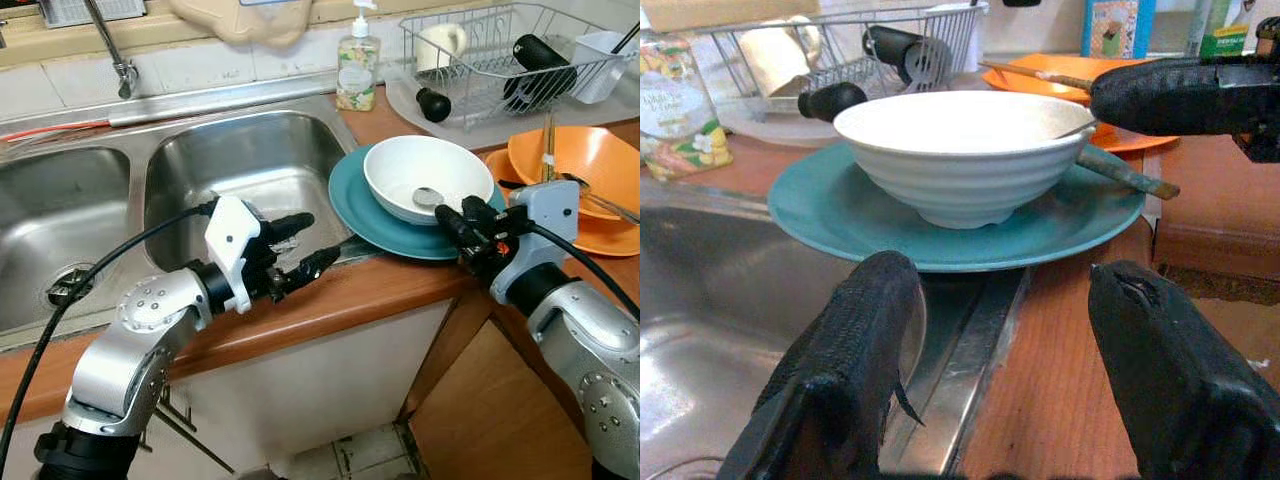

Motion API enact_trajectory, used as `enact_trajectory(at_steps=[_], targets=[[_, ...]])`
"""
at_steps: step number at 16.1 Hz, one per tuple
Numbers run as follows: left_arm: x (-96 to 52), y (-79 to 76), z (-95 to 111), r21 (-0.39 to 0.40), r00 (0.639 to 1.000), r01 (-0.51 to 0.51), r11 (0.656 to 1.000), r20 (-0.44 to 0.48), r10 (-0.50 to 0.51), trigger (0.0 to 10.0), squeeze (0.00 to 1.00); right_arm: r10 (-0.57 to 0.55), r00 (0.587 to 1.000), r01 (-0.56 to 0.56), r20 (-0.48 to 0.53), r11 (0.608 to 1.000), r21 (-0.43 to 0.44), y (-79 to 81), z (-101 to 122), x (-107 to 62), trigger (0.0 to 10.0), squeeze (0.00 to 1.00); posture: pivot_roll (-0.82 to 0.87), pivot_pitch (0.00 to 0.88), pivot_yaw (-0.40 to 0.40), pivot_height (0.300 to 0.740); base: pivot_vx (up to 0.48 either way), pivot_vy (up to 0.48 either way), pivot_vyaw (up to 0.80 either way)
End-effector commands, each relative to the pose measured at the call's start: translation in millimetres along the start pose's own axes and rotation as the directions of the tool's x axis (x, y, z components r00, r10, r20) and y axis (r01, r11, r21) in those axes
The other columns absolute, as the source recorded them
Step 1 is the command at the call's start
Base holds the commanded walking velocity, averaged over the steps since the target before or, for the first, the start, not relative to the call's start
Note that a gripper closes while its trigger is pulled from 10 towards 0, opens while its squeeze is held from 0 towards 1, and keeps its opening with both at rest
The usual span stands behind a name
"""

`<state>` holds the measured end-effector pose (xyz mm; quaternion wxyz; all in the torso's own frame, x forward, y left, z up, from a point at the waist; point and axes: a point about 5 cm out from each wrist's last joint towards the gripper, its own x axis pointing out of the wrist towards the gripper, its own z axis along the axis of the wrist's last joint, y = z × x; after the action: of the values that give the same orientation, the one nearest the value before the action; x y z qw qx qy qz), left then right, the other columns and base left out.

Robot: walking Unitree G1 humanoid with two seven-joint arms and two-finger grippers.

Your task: Kitchen organization

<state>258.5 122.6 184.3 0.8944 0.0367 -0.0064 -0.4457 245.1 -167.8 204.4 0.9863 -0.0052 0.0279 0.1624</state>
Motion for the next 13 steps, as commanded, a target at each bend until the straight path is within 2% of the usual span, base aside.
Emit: enact_trajectory(at_steps=[1,6,7,9,13], targets=[[-0.3,-2.7,4.5,0.022,1.0,0.007,1.0,0.0,-0.007,10.0,0.2,-0.005,1.0,0.005,0.004,1.0,-0.008,-0.5,0.6,2.8,0.0,0.0,-0.1,0.0,0.076,0.74,0.0,0.0,0.0],[1.8,-4.0,5.8,0.048,1.0,0.024,0.999,-0.009,-0.024,10.0,0.19,-0.009,1.0,0.01,0.014,1.0,-0.018,-4.0,3.0,4.9,0.0,0.0,-0.1,0.0,0.081,0.74,0.0,0.0,0.0],[4.0,-4.7,7.7,0.076,0.999,0.031,0.997,-0.012,-0.03,10.0,0.19,-0.008,1.0,0.009,0.022,1.0,-0.025,-5.3,5.3,4.3,0.0,0.0,-0.1,0.0,0.08,0.74,0.0,0.0,0.0],[11.5,-4.0,16.5,0.147,0.999,0.04,0.988,-0.002,-0.04,10.0,0.04,0.006,0.998,-0.003,0.059,0.999,-0.042,-9.4,16.7,4.2,0.0,0.0,-0.1,0.0,0.078,0.74,0.0,0.0,0.0],[23.1,0.9,30.5,0.212,0.998,0.031,0.977,0.048,-0.042,10.0,0.0,0.043,0.993,-0.037,0.113,0.998,-0.059,-13.9,32.9,5.3,0.0,0.0,-0.11,0.0,0.079,0.74,0.0,0.0,0.0]])
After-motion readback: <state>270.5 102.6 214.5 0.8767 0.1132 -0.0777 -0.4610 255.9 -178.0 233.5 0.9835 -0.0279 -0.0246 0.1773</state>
